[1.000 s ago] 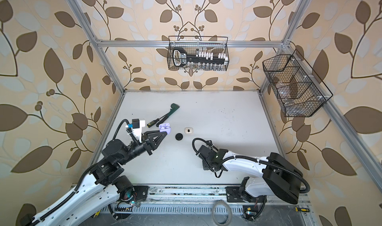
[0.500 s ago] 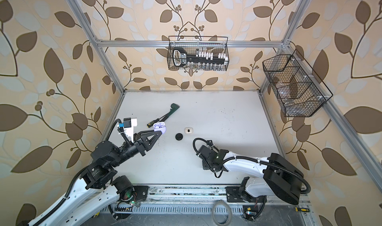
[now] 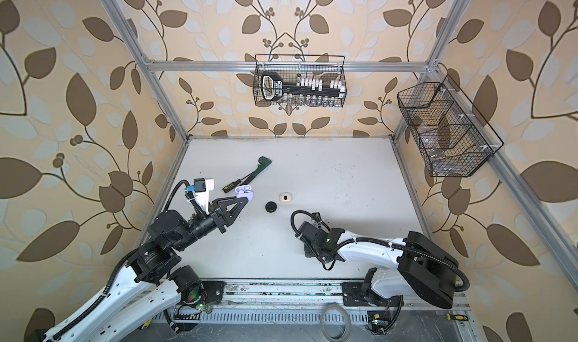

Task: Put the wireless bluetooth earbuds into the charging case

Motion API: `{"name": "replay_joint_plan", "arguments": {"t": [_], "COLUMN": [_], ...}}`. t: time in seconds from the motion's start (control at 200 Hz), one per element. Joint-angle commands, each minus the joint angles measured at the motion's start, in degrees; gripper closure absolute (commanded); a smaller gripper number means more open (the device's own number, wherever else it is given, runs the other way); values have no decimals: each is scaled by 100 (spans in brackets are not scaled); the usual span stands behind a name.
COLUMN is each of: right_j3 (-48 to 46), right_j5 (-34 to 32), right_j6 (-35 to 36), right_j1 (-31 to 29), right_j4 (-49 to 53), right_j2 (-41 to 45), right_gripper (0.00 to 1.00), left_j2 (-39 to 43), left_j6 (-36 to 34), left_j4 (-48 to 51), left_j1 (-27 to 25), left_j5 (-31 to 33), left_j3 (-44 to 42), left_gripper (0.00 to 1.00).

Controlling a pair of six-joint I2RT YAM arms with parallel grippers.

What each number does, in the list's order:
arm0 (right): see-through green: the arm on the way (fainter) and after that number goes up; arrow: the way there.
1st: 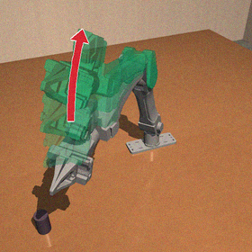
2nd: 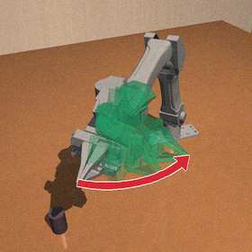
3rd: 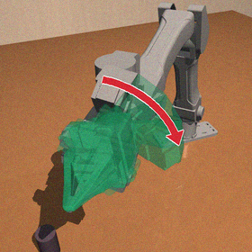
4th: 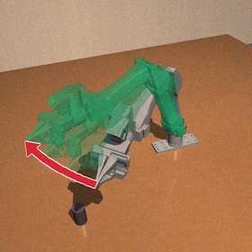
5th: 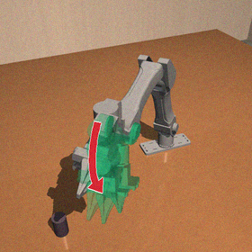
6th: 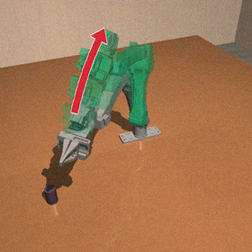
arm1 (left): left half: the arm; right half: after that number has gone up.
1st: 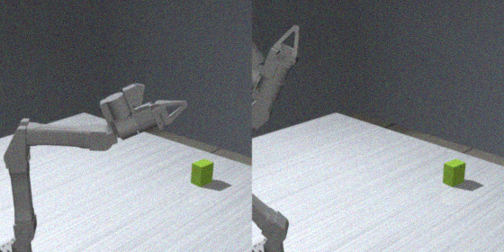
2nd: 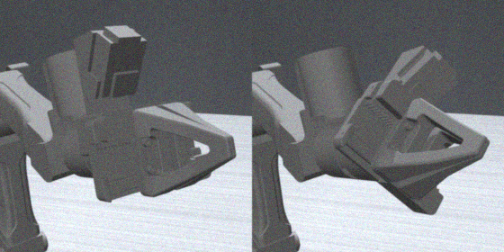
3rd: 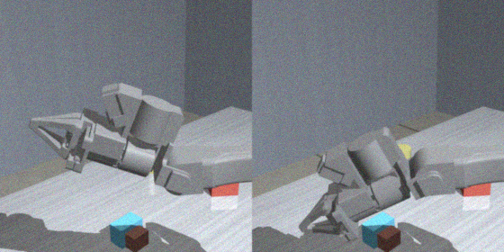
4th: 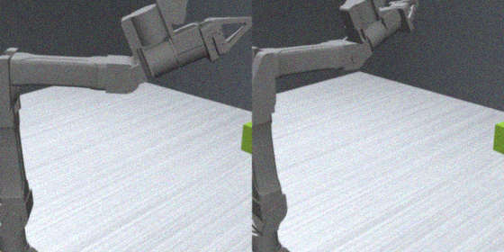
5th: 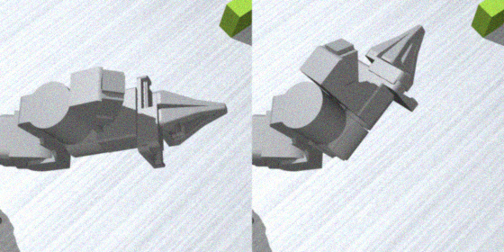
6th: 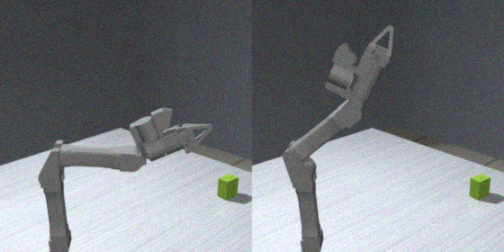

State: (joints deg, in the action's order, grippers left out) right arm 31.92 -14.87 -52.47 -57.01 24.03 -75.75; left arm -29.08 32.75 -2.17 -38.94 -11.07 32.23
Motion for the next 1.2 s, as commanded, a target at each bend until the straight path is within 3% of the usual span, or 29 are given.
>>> {"name": "replay_joint_plan", "arguments": {"t": [0.0,0.81,1.195], "right_j3": [-214,-292,-458], "right_j5": [-44,-216,-272], "right_j6": [-244,-580,-773], "right_j1": [-129,-390,-394], "right_j4": [550,152,19], "right_j2": [20,-432,32], "right_gripper": [74,79,86], "left_j2": [-36,-757,-712], "left_j6": [-339,-880,-918], "left_j4": [-727,-1993,-2094], "left_j1": [4,9,9], "left_j5": [29,-799,-811], "left_j3": [-307,-958,-1071], "left_gripper": [100,100,100]}}
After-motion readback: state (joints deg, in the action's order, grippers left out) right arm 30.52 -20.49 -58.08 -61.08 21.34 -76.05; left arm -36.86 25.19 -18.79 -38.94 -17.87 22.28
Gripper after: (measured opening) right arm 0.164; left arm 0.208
